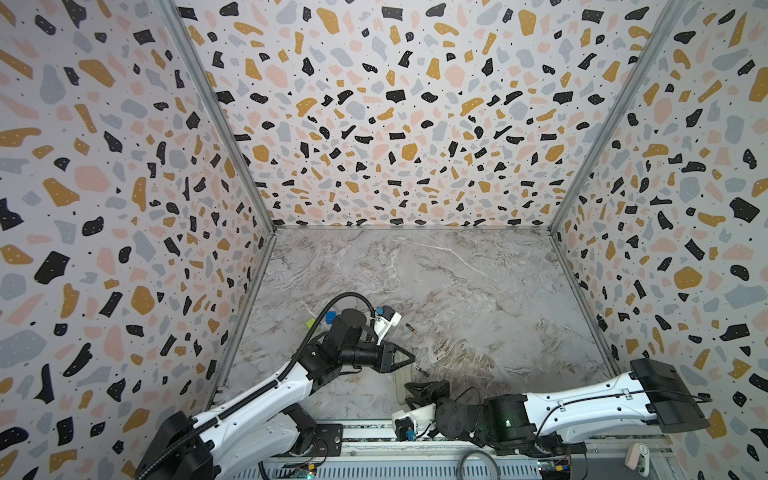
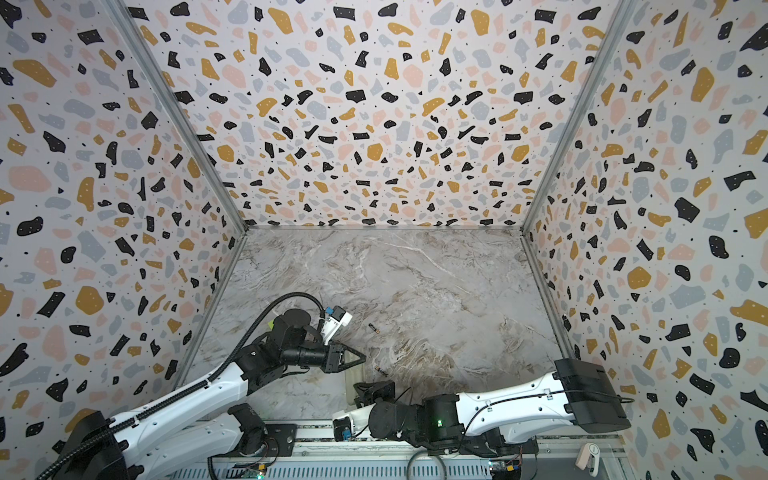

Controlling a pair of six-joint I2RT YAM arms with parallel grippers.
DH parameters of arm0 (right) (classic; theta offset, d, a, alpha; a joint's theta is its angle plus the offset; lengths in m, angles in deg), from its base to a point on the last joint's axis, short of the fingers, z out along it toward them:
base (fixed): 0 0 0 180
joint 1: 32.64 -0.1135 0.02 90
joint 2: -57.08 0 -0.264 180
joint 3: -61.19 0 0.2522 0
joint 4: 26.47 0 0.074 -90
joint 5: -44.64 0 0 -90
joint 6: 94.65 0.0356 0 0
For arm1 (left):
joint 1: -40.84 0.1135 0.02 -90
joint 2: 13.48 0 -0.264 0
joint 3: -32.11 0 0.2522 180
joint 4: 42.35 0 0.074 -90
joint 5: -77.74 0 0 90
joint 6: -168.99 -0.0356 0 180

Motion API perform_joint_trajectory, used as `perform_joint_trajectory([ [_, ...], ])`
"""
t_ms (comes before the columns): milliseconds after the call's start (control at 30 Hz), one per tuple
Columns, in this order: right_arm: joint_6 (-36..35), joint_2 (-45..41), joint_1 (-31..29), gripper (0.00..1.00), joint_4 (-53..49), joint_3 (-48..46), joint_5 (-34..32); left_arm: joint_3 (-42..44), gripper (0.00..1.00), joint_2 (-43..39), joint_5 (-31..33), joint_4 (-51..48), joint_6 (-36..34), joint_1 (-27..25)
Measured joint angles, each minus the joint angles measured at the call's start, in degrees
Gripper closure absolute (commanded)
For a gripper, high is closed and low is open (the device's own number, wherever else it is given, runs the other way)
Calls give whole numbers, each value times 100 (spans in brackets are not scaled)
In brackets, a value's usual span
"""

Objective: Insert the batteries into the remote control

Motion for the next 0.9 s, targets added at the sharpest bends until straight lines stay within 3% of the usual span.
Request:
perform_joint_trajectory([
  [900, -186, -203, -166, 63, 151, -177, -297, 9, 100, 136, 111, 59, 2, 0],
])
